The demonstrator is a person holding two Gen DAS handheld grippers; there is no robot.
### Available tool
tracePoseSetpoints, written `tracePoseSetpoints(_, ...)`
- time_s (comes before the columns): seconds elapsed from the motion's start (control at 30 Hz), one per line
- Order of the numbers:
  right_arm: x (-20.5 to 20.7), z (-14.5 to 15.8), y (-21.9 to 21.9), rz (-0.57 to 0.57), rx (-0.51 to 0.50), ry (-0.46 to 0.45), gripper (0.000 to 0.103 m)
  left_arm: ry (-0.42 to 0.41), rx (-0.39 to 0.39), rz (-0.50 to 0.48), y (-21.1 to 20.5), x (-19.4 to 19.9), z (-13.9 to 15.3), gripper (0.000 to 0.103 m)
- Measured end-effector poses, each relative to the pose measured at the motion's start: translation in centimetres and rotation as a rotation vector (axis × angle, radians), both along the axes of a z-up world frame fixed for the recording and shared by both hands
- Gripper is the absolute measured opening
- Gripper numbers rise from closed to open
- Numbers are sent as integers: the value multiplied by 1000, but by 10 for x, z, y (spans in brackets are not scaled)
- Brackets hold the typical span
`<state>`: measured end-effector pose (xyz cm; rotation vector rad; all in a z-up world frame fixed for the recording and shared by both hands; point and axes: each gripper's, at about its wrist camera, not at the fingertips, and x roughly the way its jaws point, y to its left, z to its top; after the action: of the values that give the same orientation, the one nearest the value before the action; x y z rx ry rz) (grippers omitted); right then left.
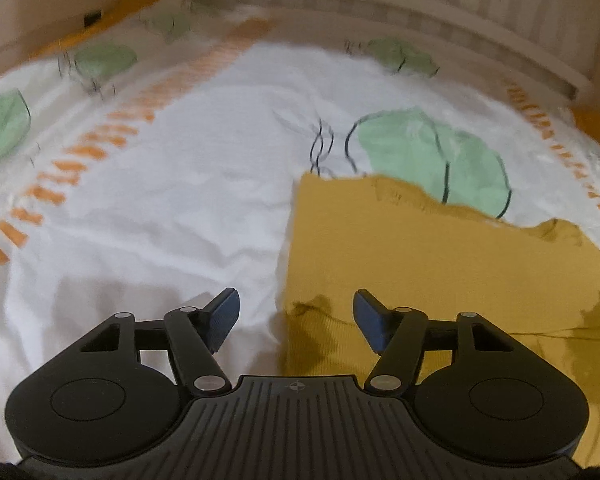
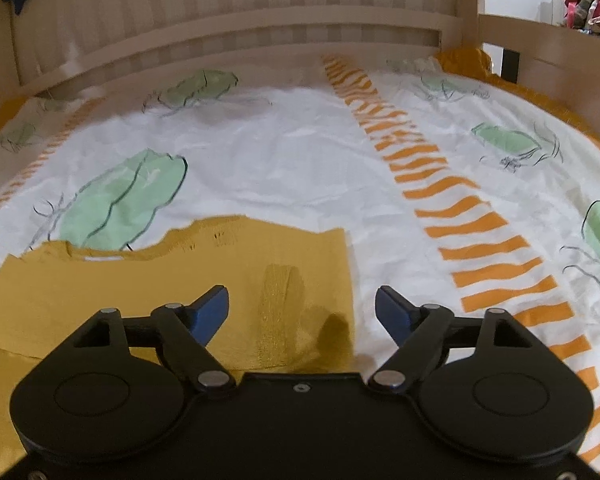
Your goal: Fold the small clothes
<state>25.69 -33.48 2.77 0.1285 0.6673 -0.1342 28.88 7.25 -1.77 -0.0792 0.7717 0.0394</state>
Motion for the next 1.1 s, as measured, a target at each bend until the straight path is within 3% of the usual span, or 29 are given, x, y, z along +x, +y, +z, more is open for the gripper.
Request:
tracePoseSetpoints(0.43,-58,47,4,53,-13,-139,87,-179,109,26,13,-43,36,62)
tracePoseSetpoints(0.6,-94,66,11,60,-22,-233,91,-226,52,35,16,-78,48,62)
tracePoseSetpoints(0.67,-113,66,15,65,-48,-246,92,-211,30,12,14,-97,45,62)
tracePoseSetpoints(0.77,-140,63,20,90,-69,-232,92,-191,59,-35,9,-120,40,62)
tracePoseSetpoints(1.1,-234,39,28,160,-94,-152,92,-114,11,-45,28,-198,18,62)
